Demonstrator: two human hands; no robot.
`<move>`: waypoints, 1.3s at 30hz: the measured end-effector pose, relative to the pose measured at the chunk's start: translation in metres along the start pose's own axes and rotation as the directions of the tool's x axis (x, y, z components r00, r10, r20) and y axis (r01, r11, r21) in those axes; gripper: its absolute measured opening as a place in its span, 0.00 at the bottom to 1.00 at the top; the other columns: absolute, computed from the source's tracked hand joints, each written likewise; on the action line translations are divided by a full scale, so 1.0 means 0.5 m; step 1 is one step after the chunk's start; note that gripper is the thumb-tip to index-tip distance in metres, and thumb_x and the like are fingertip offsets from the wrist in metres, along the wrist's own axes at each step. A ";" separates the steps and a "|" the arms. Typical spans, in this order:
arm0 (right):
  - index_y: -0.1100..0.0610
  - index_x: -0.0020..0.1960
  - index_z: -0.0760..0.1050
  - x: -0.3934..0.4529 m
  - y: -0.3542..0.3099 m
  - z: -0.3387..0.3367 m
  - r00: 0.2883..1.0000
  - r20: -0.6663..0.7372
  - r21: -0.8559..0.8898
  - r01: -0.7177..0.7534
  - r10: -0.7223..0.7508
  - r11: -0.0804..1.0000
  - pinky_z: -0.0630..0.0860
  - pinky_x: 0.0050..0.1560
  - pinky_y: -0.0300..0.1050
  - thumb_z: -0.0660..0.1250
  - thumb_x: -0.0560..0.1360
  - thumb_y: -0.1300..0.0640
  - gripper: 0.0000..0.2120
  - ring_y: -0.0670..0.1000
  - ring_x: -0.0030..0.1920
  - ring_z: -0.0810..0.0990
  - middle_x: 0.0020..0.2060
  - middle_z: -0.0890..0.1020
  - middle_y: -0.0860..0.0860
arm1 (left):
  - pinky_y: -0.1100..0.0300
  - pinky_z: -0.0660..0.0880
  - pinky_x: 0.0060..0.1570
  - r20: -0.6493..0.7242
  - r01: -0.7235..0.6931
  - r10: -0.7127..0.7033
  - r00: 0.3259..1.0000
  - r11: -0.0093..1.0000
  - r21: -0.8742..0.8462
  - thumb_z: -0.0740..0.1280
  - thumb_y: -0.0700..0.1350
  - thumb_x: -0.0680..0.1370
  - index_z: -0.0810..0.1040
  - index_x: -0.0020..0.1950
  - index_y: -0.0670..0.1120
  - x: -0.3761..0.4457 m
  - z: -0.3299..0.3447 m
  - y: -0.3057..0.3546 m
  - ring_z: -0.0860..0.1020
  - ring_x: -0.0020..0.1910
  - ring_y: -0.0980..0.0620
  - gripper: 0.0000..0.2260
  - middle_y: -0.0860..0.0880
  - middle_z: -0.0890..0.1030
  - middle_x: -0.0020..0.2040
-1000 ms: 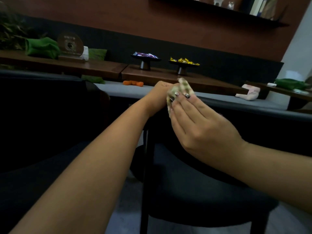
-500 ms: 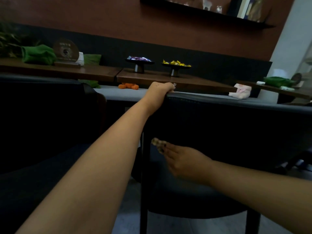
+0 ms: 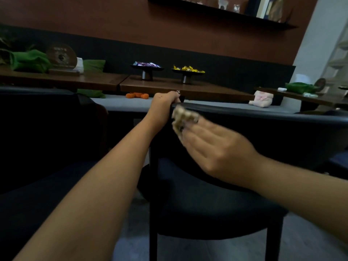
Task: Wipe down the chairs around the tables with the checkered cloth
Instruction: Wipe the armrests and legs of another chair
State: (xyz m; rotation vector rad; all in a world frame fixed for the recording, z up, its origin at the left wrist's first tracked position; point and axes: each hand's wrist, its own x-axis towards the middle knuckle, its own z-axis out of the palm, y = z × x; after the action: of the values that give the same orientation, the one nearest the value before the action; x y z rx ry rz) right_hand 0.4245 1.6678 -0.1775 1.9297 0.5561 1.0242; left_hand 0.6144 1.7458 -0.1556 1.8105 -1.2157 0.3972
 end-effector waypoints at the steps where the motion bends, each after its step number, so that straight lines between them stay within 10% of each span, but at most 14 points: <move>1: 0.66 0.54 0.81 -0.014 -0.019 0.015 0.999 0.012 -0.010 0.030 -0.030 0.999 0.75 0.61 0.54 0.63 0.78 0.67 0.10 0.59 0.55 0.82 0.51 0.83 0.61 | 0.74 0.63 0.42 -0.018 -0.026 0.025 1.000 0.999 -0.039 0.61 0.35 0.79 0.76 0.43 0.41 -0.001 0.000 0.000 0.71 0.36 0.64 0.08 0.52 0.75 0.40; 8: 0.62 0.49 0.84 -0.091 -0.110 0.093 0.975 0.166 0.107 0.132 -0.148 0.986 0.73 0.64 0.54 0.60 0.74 0.66 0.13 0.59 0.55 0.82 0.49 0.84 0.58 | 0.82 0.61 0.44 -0.001 -0.004 0.004 1.000 1.000 -0.026 0.57 0.33 0.81 0.75 0.42 0.41 -0.008 -0.016 0.024 0.72 0.35 0.67 0.12 0.53 0.73 0.38; 12: 0.48 0.45 0.86 -0.138 -0.135 0.097 0.787 0.477 0.131 0.376 -0.391 0.917 0.64 0.70 0.53 0.64 0.71 0.52 0.12 0.52 0.56 0.82 0.48 0.85 0.49 | 0.84 0.59 0.44 -0.035 -0.085 0.085 0.996 0.996 -0.003 0.60 0.32 0.79 0.77 0.49 0.35 -0.010 -0.009 0.011 0.67 0.36 0.66 0.06 0.52 0.74 0.39; 17: 0.62 0.52 0.83 -0.072 -0.103 0.045 0.988 0.074 0.282 0.108 -0.134 0.953 0.69 0.67 0.52 0.64 0.75 0.64 0.10 0.58 0.60 0.79 0.52 0.84 0.57 | 0.74 0.66 0.39 -0.023 0.092 -0.102 0.995 0.959 -0.269 0.56 0.38 0.82 0.71 0.33 0.44 0.004 0.000 0.005 0.71 0.30 0.63 0.17 0.56 0.73 0.29; 20: 0.65 0.56 0.80 -0.023 -0.005 -0.014 0.982 -0.152 0.233 -0.077 0.115 0.969 0.72 0.64 0.55 0.65 0.78 0.66 0.09 0.59 0.60 0.79 0.54 0.82 0.60 | 0.69 0.67 0.39 -0.076 0.113 -0.132 0.988 0.970 -0.215 0.58 0.38 0.81 0.69 0.33 0.50 0.003 0.008 -0.002 0.69 0.32 0.61 0.17 0.55 0.72 0.31; 30: 0.62 0.48 0.84 -0.132 -0.077 0.042 0.991 0.065 0.160 0.102 -0.113 0.982 0.73 0.64 0.51 0.65 0.76 0.65 0.09 0.55 0.55 0.82 0.49 0.85 0.56 | 0.75 0.66 0.41 -0.002 0.120 -0.123 0.992 0.971 -0.208 0.59 0.33 0.79 0.71 0.38 0.47 -0.001 -0.004 0.015 0.70 0.34 0.66 0.13 0.53 0.71 0.37; 34: 0.65 0.49 0.83 -0.105 -0.054 0.022 0.996 -0.085 0.252 -0.019 0.042 0.968 0.71 0.66 0.54 0.66 0.77 0.66 0.07 0.59 0.59 0.79 0.50 0.84 0.58 | 0.66 0.72 0.42 0.168 0.236 -0.194 0.967 0.929 -0.284 0.61 0.43 0.80 0.75 0.40 0.47 0.014 -0.023 0.017 0.75 0.39 0.59 0.09 0.51 0.76 0.40; 39: 0.65 0.48 0.83 -0.079 0.019 -0.033 0.969 -0.205 0.247 -0.087 0.139 0.965 0.74 0.62 0.54 0.68 0.76 0.65 0.06 0.58 0.59 0.80 0.49 0.84 0.58 | 0.69 0.68 0.48 0.404 0.091 -0.107 0.908 0.994 0.059 0.62 0.36 0.79 0.81 0.43 0.44 0.047 -0.068 0.056 0.75 0.48 0.53 0.09 0.45 0.80 0.46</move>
State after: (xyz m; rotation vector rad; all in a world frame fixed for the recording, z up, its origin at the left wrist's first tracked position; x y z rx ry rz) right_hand 0.3887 1.6430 -0.1819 2.0881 0.7272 1.3070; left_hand 0.6083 1.7563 -0.1073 2.0447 -1.3928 -0.0223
